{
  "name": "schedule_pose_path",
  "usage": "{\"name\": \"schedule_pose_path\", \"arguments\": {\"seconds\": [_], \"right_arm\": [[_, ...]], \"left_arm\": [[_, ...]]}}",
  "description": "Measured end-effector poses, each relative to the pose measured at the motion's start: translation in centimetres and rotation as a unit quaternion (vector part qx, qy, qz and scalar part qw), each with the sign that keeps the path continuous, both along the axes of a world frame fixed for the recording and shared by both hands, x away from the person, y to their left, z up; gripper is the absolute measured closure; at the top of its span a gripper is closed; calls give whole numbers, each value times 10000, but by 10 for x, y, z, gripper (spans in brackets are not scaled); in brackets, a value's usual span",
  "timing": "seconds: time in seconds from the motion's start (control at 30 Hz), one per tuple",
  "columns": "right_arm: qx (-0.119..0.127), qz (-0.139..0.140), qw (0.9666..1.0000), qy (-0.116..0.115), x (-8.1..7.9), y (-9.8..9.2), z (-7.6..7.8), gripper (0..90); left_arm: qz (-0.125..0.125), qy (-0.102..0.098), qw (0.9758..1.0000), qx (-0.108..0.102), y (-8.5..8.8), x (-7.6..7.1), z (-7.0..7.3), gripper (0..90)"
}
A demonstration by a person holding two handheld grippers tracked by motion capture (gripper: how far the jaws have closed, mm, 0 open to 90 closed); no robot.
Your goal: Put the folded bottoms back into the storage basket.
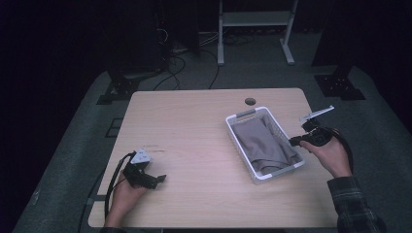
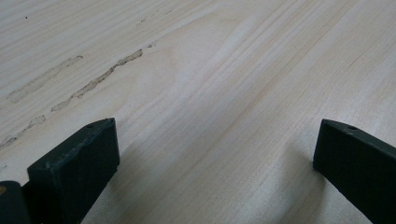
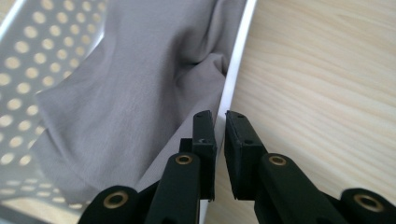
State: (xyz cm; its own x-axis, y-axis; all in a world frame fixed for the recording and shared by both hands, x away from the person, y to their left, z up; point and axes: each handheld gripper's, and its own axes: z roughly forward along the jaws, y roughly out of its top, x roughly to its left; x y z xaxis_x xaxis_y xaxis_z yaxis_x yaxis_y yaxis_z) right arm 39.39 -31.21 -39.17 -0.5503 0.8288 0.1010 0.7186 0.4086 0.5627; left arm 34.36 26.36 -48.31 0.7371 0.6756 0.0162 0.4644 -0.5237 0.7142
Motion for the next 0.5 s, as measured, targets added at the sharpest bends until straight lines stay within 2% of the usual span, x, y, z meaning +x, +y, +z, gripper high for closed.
{"name": "schedule_pose_path", "arguments": {"seconds": [0.3, 0.4, 0.47, 0.5], "right_arm": [[144, 322, 9994, 21, -11, 19, 0, 805], [208, 495, 9986, -17, -16, 27, 2, 833], [382, 679, 9970, 32, -19, 32, 4, 852], [354, 722, 9968, 37, -20, 34, 3, 853]], "left_arm": [[-20, 1, 10000, -3, 0, 0, 0, 0], [-20, 3, 10000, -3, 0, 0, 0, 0], [-19, 1, 10000, -4, 0, 0, 0, 0], [-19, 2, 10000, -4, 0, 0, 0, 0]]}}
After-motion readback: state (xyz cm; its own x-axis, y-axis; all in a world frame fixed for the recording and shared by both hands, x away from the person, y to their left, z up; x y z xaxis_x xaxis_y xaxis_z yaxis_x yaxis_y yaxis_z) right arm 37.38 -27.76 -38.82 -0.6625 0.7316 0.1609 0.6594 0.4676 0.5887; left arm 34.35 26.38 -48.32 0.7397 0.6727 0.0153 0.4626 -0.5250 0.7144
